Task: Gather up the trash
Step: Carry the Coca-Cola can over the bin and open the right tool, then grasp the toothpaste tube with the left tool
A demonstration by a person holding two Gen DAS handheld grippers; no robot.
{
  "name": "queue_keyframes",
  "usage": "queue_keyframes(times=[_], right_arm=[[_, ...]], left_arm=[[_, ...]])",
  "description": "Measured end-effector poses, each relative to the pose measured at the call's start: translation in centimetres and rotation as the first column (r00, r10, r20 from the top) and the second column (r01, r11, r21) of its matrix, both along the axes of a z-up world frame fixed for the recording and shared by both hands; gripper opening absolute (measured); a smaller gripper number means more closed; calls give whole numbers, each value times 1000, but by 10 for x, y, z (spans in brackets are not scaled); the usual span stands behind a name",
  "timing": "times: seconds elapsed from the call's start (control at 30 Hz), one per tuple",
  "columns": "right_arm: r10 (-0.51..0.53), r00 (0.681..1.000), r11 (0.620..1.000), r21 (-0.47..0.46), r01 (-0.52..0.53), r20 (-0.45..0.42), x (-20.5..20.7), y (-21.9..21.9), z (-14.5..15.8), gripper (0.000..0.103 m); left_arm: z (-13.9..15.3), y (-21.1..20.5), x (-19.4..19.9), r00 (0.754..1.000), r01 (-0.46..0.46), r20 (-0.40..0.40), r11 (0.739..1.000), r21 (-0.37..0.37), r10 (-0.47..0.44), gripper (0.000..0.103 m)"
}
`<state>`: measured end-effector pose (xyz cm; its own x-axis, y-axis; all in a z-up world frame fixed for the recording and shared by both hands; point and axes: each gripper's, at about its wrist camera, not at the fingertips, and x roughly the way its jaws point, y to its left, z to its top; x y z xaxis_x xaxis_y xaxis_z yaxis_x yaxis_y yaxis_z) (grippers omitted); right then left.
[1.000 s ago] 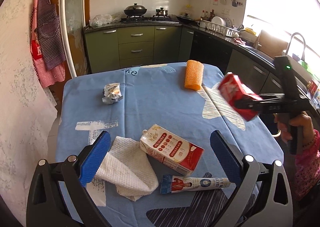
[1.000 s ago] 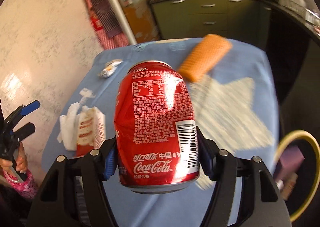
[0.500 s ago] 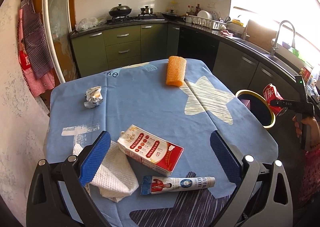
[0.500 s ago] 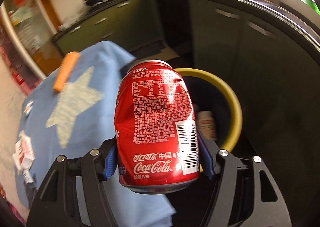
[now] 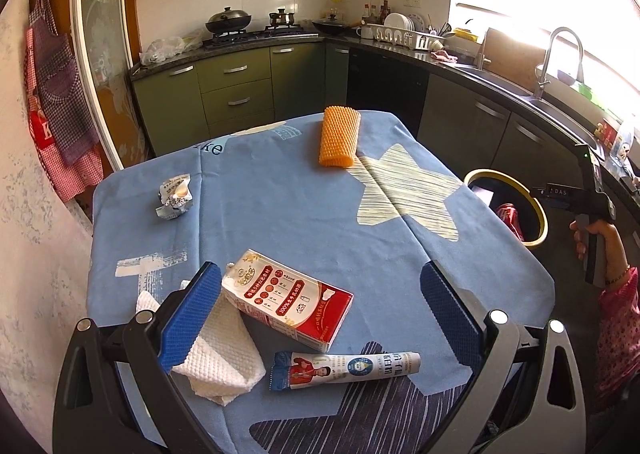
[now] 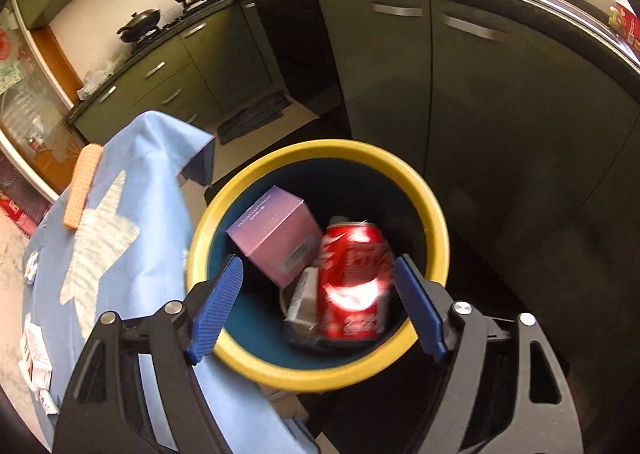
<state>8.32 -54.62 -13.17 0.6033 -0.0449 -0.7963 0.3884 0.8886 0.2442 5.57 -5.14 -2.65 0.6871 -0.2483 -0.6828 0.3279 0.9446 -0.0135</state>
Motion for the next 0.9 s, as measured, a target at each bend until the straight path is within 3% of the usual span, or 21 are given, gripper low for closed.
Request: queue_keyframes(times=[0.27, 0.43, 0.53, 0.67, 0.73, 0.9], right_arm=[[81, 997, 997, -17, -80, 17, -22, 34, 10, 76], [118, 993, 993, -15, -117, 18, -19, 45, 14, 76], [135, 991, 991, -14, -135, 11, -17, 51, 13, 76], [153, 988, 988, -11, -153, -5, -15, 59, 10, 76], [160, 987, 987, -12, -160, -12, -15, 62, 8, 76], [173, 984, 985, -7, -174, -27, -14, 71, 4, 76]], left_arm=[[-6, 4, 2, 999, 31, -22, 999, 36, -30, 98], [-13, -2, 1, 983, 176, -68, 983, 43, -173, 98], [-22, -11, -2, 939, 332, -114, 942, 46, -325, 98], [-43, -31, -10, 838, 540, -176, 831, 130, -517, 98], [-53, -39, -13, 793, 607, -209, 773, 182, -573, 92], [-70, -46, -12, 708, 705, -274, 678, 209, -651, 78]])
